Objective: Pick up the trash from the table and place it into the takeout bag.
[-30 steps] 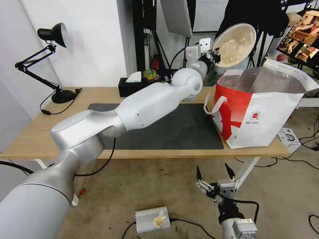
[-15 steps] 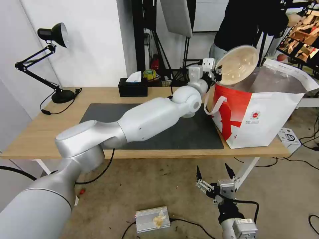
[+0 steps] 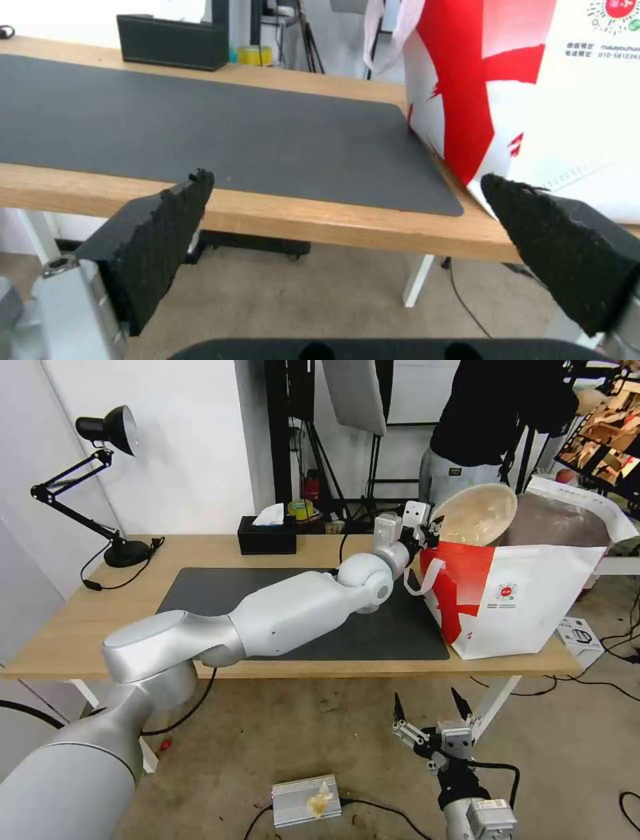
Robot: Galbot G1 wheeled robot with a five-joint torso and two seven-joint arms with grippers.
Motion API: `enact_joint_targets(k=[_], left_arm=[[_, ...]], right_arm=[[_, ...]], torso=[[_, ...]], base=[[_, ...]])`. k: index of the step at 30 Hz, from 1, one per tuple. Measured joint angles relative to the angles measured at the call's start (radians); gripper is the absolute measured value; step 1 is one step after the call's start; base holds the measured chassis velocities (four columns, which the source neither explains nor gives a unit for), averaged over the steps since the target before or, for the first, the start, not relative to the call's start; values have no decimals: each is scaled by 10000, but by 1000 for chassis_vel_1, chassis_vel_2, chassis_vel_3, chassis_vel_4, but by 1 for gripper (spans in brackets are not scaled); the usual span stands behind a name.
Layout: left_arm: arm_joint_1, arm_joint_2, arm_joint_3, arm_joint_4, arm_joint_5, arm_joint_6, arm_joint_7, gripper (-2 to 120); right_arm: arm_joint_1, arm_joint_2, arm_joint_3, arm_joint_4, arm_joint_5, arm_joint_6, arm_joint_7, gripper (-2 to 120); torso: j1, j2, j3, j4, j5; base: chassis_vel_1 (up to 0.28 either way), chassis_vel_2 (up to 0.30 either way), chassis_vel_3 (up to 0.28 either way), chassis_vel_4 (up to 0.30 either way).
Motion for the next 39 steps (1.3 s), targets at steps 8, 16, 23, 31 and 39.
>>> enact_joint_targets(k=[8, 16, 23, 31, 39], left_arm=[[-278, -151, 162, 54, 122, -325, -246, 32], [-576, -115, 71, -50, 311, -554, -666, 59], [-859, 73, -179, -311, 409, -627, -768, 89], [-792, -72, -44, -261, 554, -625, -761, 100], [-740, -60, 125, -295, 598, -633, -760, 100]], right_arm=[[0, 1, 0, 0, 0, 0, 0, 100], [0, 0, 0, 0, 0, 0, 0, 100], [0, 0, 0, 0, 0, 0, 0, 100], [0, 0, 0, 0, 0, 0, 0, 100], [0, 0, 0, 0, 0, 0, 0, 100]], torso=[[0, 0, 0, -1, 0], [0, 0, 0, -2, 0], [0, 0, -1, 0, 0], [0, 0, -1, -2, 0], [0, 0, -1, -1, 0]], base=[[0, 0, 0, 0], [0, 0, 0, 0], [0, 0, 0, 0], [0, 0, 0, 0], [0, 0, 0, 0]])
